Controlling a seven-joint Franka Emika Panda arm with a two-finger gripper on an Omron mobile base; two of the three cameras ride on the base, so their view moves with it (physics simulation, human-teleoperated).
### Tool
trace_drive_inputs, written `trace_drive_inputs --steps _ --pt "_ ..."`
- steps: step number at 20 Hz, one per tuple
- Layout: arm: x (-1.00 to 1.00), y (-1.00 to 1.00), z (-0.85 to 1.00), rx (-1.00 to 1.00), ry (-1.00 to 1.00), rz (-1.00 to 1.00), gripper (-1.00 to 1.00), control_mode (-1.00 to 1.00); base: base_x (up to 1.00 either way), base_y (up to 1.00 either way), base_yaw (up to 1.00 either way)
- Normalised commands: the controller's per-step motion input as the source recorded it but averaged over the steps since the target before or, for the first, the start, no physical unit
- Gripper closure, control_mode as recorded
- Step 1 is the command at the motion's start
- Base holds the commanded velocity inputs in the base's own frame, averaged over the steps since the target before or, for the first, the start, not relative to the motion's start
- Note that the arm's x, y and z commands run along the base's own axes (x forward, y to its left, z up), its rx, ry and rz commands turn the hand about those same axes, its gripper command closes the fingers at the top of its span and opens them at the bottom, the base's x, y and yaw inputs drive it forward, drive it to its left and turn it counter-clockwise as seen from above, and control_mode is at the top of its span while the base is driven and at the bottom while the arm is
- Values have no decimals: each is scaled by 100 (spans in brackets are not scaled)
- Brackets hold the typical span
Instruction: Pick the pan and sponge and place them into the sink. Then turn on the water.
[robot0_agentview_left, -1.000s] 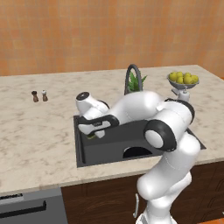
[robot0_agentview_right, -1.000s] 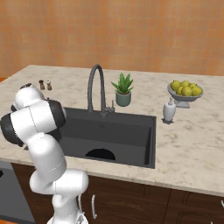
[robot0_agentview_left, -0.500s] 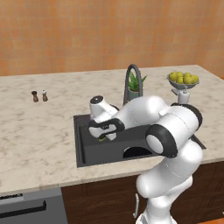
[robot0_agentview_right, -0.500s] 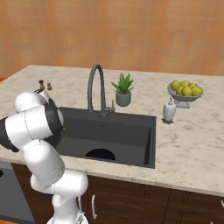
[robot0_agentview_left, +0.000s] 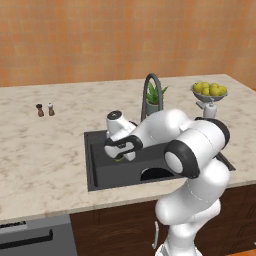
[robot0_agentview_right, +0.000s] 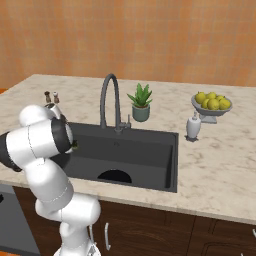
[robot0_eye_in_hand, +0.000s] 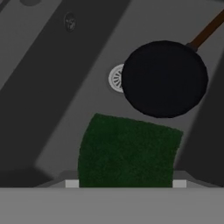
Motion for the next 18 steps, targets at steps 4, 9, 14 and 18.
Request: trace_drive_inputs --steps 4,9,14,18 --pt "0 -27 -16 0 0 0 100 -100 0 0 0" --pt "0 -34 -20 1 0 0 100 -100 0 0 0" --pt "1 -20 -29 0 0 0 100 -100 0 0 0" --pt "6 -2 -53 0 2 0 100 -100 0 0 0"
